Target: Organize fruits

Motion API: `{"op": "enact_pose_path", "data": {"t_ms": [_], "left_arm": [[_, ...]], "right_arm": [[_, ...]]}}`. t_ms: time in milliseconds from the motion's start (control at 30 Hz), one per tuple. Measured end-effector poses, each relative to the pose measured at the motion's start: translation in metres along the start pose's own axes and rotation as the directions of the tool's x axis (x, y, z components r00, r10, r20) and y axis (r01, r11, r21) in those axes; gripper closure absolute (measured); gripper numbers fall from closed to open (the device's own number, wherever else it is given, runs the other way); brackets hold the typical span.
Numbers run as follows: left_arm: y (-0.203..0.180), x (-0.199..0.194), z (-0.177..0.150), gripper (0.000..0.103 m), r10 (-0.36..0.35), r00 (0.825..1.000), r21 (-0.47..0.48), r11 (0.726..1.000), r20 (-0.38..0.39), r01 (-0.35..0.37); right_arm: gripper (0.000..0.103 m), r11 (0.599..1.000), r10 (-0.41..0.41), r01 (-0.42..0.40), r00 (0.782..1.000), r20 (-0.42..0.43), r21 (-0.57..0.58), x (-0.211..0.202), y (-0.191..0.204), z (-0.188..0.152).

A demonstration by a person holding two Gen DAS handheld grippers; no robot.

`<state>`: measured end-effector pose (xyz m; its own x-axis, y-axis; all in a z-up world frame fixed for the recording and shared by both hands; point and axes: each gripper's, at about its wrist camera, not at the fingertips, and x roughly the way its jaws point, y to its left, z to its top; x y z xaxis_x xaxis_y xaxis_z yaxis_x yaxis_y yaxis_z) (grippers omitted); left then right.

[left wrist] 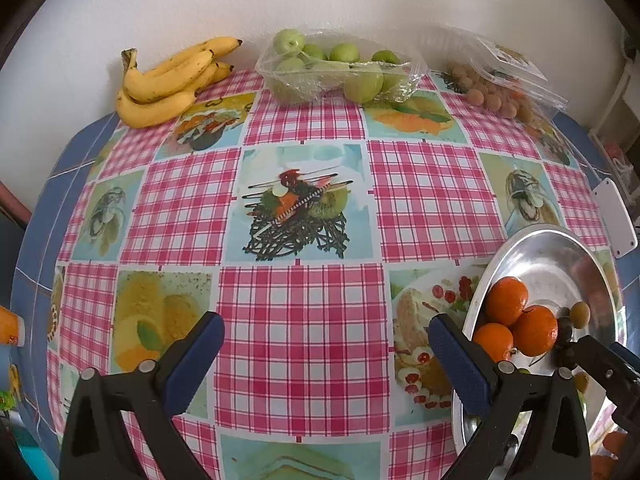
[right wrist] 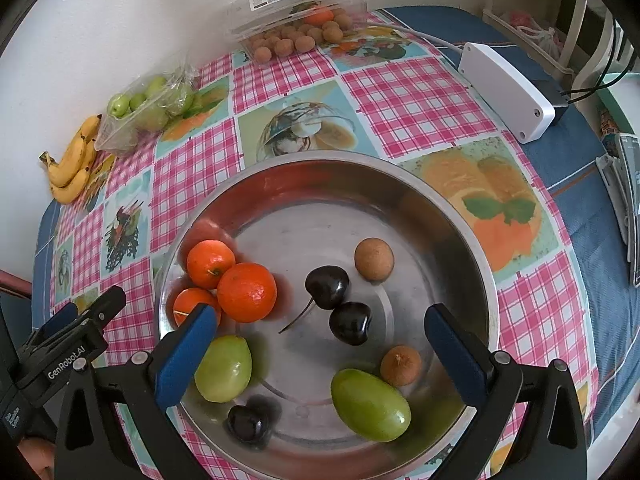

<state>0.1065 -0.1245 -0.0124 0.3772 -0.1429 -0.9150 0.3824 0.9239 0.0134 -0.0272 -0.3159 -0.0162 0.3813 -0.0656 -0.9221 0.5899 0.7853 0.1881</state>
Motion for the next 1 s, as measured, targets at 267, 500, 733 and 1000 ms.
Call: {"op": "enact_pose_path", "data": {"t_ms": [267, 500, 733, 1000], "left_arm": [[0.003, -0.011, -0.004, 0.000, -0.020, 0.999, 0.006, 1.000, 0.041, 0.019], [0.006, -0.025, -0.022, 0.000, 0.064, 0.995, 0.035, 0.997, 0.073, -0.067], [0.009, -0.044, -0.047, 0.000, 0.127, 0.985, 0.063, 0.989, 0.118, -0.135], [0.015, -0.057, -0.073, 0.000, 0.221, 0.966, 0.058, 0.972, 0.133, -0.230]], "right_arm": [[0.000, 1.000, 0.007, -0.007, 1.000, 0.008, -0.010, -0.004, 0.003, -0.005], [0.000, 1.000, 0.018, -0.018, 1.000, 0.011, -0.025, -0.010, 0.009, -0.021], [0.000, 0.998, 0.025, -0.024, 0.999, 0.026, -0.052, -0.020, 0.019, -0.043], [0.000, 0.997, 0.014, -0.012, 0.999, 0.029, -0.077, -0.026, 0.021, -0.069]]}}
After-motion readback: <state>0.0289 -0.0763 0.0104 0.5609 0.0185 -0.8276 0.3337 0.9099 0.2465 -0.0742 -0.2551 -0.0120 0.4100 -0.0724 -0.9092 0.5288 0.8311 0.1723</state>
